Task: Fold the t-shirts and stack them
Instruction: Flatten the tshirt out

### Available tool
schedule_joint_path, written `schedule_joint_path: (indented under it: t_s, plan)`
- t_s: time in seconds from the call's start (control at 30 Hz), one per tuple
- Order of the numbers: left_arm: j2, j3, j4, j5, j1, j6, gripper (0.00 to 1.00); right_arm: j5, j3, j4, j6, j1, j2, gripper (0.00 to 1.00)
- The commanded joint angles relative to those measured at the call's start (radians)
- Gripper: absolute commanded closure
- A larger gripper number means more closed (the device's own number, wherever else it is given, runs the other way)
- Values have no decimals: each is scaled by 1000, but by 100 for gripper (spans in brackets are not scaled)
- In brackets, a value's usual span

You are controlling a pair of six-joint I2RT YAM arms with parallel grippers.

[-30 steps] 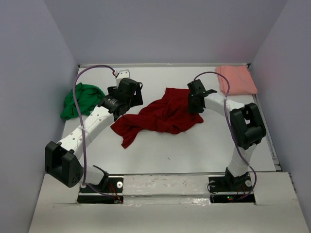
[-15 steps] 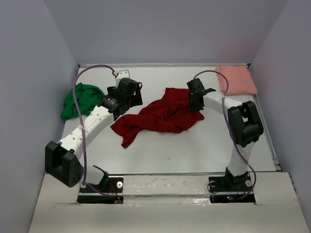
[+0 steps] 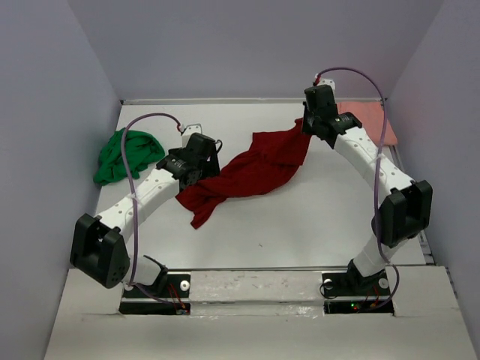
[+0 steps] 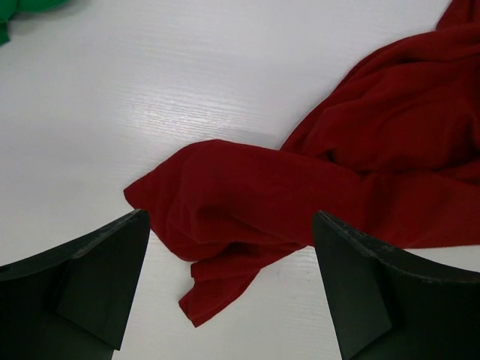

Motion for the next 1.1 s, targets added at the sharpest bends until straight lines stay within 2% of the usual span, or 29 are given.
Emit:
schedule_joint_path:
  t_s: [0.0, 0.17, 0.27, 0.37, 0.47, 0.63, 0.87, 1.07]
  plan:
    - [-28, 24, -3, -8, -27, -15, 1, 67, 68, -44, -46, 10, -65, 100]
    - [-48, 23, -11, -13, -48, -24, 1, 186, 60, -103, -20, 10, -39, 100]
    - [-55, 18, -28, -39, -48, -23, 1, 257, 21, -151, 53, 10, -71, 100]
    - [-68, 3, -31, -56, -48, -20, 1, 260, -38, -154, 84, 28, -156, 100]
    - [-69, -6, -22, -49, -48, -12, 1, 283, -99, -169, 106, 99, -230, 100]
    - [-42, 3, -13, -33, -50, -4, 1, 191, -159, -219, 170, 215, -252, 100]
    - [-45, 35, -17, -28, -51, 5, 1, 51, -165, -128, 135, 254, -13, 100]
    - [-46, 67, -48, -74, -48, 31, 1, 41, 0, -96, 61, 254, 234, 100]
